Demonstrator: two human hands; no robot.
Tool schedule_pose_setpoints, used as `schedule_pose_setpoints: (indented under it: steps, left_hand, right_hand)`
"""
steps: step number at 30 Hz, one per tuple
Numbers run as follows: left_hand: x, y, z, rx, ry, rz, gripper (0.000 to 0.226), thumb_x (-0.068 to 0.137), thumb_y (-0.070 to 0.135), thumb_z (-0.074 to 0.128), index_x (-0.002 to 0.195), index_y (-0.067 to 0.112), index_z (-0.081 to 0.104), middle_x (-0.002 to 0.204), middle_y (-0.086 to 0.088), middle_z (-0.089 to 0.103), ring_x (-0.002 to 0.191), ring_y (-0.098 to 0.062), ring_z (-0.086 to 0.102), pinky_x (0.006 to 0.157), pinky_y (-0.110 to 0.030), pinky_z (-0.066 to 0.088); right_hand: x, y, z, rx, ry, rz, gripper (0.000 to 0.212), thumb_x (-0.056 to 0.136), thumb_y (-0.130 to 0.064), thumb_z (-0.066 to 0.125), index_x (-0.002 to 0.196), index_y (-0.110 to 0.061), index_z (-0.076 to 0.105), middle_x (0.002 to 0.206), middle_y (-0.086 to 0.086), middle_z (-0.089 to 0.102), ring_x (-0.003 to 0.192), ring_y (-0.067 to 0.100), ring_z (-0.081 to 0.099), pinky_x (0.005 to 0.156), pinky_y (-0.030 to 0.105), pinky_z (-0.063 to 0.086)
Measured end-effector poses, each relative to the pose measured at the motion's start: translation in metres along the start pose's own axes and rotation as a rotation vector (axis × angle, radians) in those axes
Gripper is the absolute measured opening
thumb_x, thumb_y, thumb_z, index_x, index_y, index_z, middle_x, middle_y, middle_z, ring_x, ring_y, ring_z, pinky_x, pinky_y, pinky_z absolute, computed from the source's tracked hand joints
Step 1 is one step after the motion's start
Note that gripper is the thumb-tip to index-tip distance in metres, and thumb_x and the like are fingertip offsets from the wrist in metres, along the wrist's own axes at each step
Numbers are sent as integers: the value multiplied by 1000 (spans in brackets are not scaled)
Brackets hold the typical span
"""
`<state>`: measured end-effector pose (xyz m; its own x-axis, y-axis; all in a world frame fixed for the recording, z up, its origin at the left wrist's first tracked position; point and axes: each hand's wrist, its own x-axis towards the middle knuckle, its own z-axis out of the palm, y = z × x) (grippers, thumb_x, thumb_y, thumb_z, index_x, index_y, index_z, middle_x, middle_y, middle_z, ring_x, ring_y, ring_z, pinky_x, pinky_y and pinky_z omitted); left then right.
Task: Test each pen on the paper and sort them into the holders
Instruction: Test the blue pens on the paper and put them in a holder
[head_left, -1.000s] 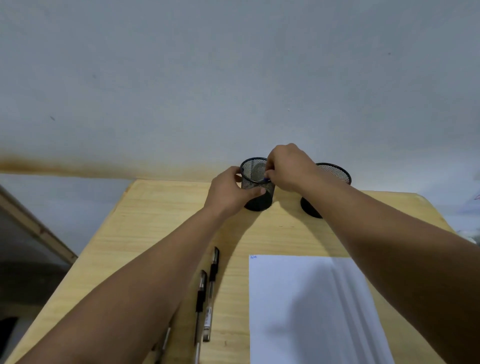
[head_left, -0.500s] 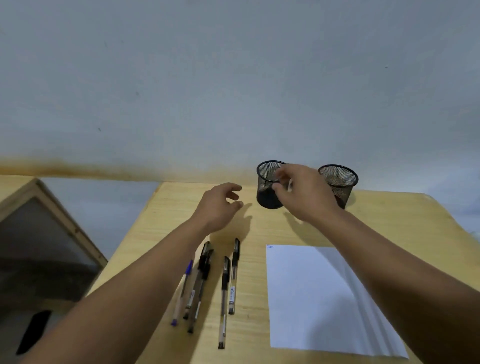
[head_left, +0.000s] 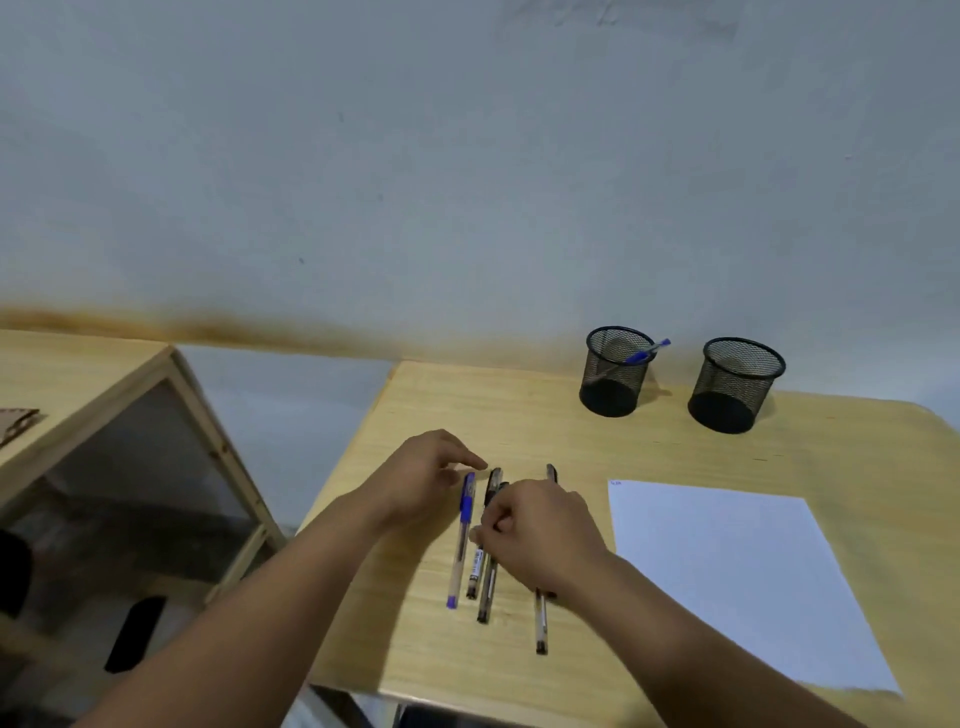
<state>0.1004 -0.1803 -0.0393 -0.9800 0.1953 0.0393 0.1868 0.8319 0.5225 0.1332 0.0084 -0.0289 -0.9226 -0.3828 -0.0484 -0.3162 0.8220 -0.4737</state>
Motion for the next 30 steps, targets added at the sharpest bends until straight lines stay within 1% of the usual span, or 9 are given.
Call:
schedule_pose_setpoints:
  steps: [2, 4, 11, 14, 19, 23, 26, 28, 30]
  left_hand:
    - [-2, -7, 1, 58, -21, 58, 40, 87, -2, 56, 111, 25, 74, 113, 3, 60, 104, -14, 57, 90, -25, 46]
    - [-6, -11, 2, 91, -33, 94, 39, 87, 1, 58, 110, 28, 74, 112, 5, 59, 103, -15, 57, 89, -33, 49]
    - [-17, -20, 1, 162, 40, 156, 29, 89, 14, 64, 108, 35, 71, 105, 10, 59, 98, -14, 54, 78, -37, 51]
    - [-23, -26, -3, 172, 59, 187, 22, 89, 18, 65, 104, 33, 70, 104, 11, 58, 94, -11, 52, 76, -36, 51]
    - [-35, -35, -7, 134, 66, 208, 13, 88, 17, 64, 95, 25, 72, 100, 9, 64, 90, -12, 57, 78, -36, 51]
    - [-44, -35, -5, 93, 58, 167, 18, 90, 16, 65, 102, 26, 72, 102, 11, 64, 91, -7, 59, 79, -31, 52]
    - [-48, -37, -3, 143, 74, 157, 23, 90, 18, 67, 111, 27, 71, 102, 9, 62, 91, -8, 57, 77, -32, 51]
    - [-53, -38, -5, 164, 63, 167, 17, 88, 21, 70, 103, 30, 72, 99, 11, 60, 90, -9, 57, 76, -34, 52]
    - [-61, -33, -13, 157, 64, 149, 10, 88, 28, 68, 97, 31, 70, 99, 14, 61, 91, -8, 56, 78, -35, 52]
  right_hand:
    - [-2, -9, 7, -100, 74, -25, 30, 81, -55, 60, 79, -28, 73, 85, -10, 70, 91, 17, 61, 88, 40, 42]
    - [-4, -18, 10, -187, 115, -46, 32, 82, -59, 59, 84, -29, 72, 92, -10, 65, 97, 19, 55, 91, 41, 39]
    - [-15, -35, 13, -290, 97, -42, 27, 85, -52, 57, 94, -29, 69, 100, -7, 61, 103, 21, 52, 104, 48, 33]
    - [-18, -38, 14, -298, 74, -18, 29, 86, -52, 54, 94, -29, 70, 99, -6, 62, 102, 21, 52, 94, 43, 36]
    - [-20, -42, 19, -311, 49, -8, 32, 86, -50, 53, 89, -25, 73, 96, -6, 66, 99, 22, 55, 92, 42, 37]
    - [-21, -43, 22, -292, 48, 18, 29, 86, -42, 52, 93, -25, 75, 93, -6, 69, 98, 21, 56, 93, 40, 36]
    - [-21, -43, 22, -238, 50, 39, 24, 82, -38, 53, 84, -26, 73, 86, -6, 67, 93, 20, 56, 92, 39, 37]
    - [-20, -41, 17, -188, 64, 34, 22, 79, -36, 53, 79, -25, 72, 82, -7, 67, 88, 19, 58, 89, 39, 41]
    - [-22, -37, 8, -107, 71, 22, 19, 77, -32, 55, 80, -25, 72, 79, -7, 69, 81, 17, 61, 79, 34, 48]
